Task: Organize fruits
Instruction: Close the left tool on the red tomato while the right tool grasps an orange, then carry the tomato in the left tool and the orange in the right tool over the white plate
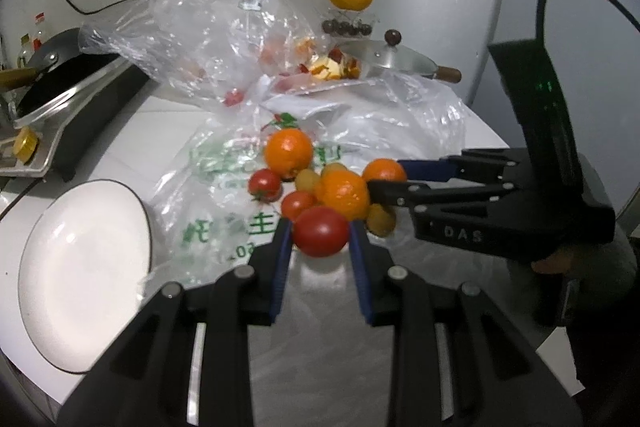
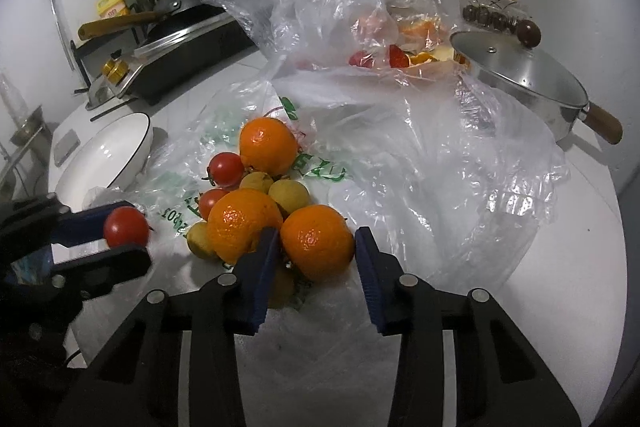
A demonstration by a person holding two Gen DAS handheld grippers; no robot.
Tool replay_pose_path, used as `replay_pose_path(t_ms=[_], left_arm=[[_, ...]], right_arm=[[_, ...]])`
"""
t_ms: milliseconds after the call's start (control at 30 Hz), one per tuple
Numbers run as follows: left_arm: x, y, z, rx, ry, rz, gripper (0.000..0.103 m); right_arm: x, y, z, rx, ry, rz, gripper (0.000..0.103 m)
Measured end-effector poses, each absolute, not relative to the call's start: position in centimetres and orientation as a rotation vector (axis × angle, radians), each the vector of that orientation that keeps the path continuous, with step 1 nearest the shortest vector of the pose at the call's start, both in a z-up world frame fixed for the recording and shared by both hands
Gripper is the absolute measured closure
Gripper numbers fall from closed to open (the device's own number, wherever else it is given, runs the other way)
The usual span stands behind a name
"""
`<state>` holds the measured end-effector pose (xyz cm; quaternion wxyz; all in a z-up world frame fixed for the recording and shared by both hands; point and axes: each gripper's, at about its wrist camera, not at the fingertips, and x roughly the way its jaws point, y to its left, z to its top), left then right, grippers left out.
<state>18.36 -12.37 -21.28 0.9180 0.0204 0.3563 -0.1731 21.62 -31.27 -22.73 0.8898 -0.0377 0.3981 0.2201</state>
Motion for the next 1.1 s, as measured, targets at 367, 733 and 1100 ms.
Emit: replay_pose_path(t_ms=[367,733,1100], left_arm=[[16.5,-9.2,-20.2,0.024,0.695,-0.34,0.073],[14.7,-5.4,-19.3,0.004,0.65,-0.301,0.073],[12.8,0.2,-18.9,-0.014,0.6,-0.215,0.073]], right_arm=[[20.0,-30.9,-20.2,-0.103,0.767,0.399,0.062],[17.2,-27.8,-16.7,-0.128,0.692,0.426,0.062],[15.3,-22.5,-15.3,-0.18,0.673,0.493,0.062]])
